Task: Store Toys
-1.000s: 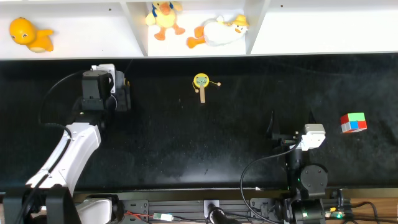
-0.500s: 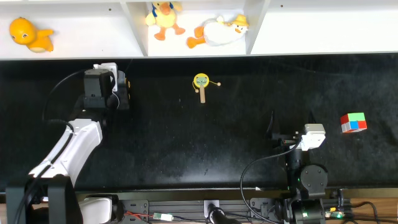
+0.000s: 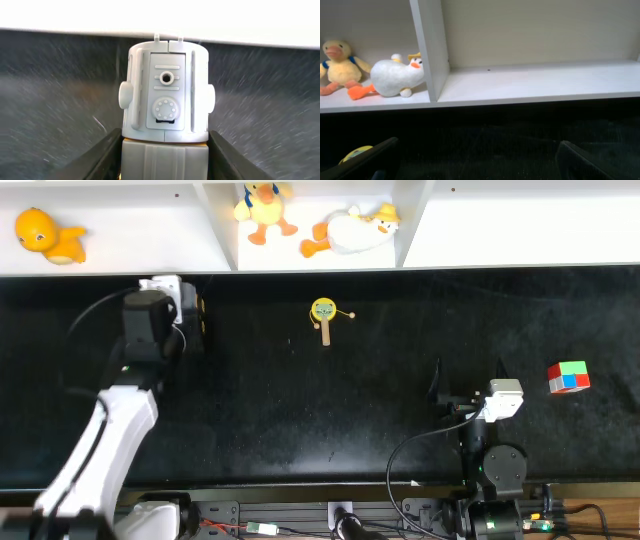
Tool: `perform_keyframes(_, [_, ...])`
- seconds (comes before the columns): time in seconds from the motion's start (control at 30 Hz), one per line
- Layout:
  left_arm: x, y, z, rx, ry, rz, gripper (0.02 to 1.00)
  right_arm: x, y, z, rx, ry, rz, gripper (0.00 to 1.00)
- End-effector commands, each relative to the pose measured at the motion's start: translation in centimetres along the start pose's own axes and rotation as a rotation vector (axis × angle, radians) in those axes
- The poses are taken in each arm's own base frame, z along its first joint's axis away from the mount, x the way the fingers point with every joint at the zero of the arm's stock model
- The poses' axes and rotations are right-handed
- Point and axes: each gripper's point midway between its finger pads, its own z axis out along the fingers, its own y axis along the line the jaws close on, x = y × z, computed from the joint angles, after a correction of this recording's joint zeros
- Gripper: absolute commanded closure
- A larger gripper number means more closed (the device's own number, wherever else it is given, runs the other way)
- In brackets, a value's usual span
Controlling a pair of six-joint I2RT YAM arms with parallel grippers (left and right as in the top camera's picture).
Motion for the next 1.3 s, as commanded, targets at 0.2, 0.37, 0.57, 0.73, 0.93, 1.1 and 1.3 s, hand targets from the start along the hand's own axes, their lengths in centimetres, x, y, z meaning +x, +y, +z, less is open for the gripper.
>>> perform_keyframes(0.2, [-5.0, 1.4, -3.2, -0.037, -0.174, -0.041, 0.722, 0.4, -0.3, 0.0, 0.013, 0.000, 0.004, 0.005])
perform_keyframes(0.37, [-7.7, 1.4, -2.8, -0.040, -0.216, -0.044, 0.726, 0.4, -0.3, 0.0, 0.013, 0.000, 0.004, 0.005])
perform_keyframes(0.57, [-10.7, 1.1, -0.2, -0.041, -0.198, -0.038, 0.737, 0.4, -0.3, 0.0, 0.013, 0.000, 0.004, 0.007])
perform_keyframes(0.73, [-12.4, 0.8, 2.6, -0.045, -0.167, -0.016, 0.739, 0.4, -0.3, 0.0, 0.013, 0.000, 0.004, 0.003])
perform_keyframes(0.93, [-13.0, 0.6, 4.9, -0.046, -0.144, -0.014, 0.744, 0.4, -0.3, 0.0, 0.013, 0.000, 0.004, 0.005])
perform_keyframes(1.1, [-12.1, 0.7, 5.9, -0.055, -0.114, -0.011, 0.715, 0.4, -0.3, 0.0, 0.013, 0.000, 0.004, 0.003])
perform_keyframes(1.3, [-11.9, 0.8, 6.1, -0.064, -0.108, -0.004, 0.020, 0.4, -0.3, 0.0, 0.013, 0.000, 0.004, 0.005])
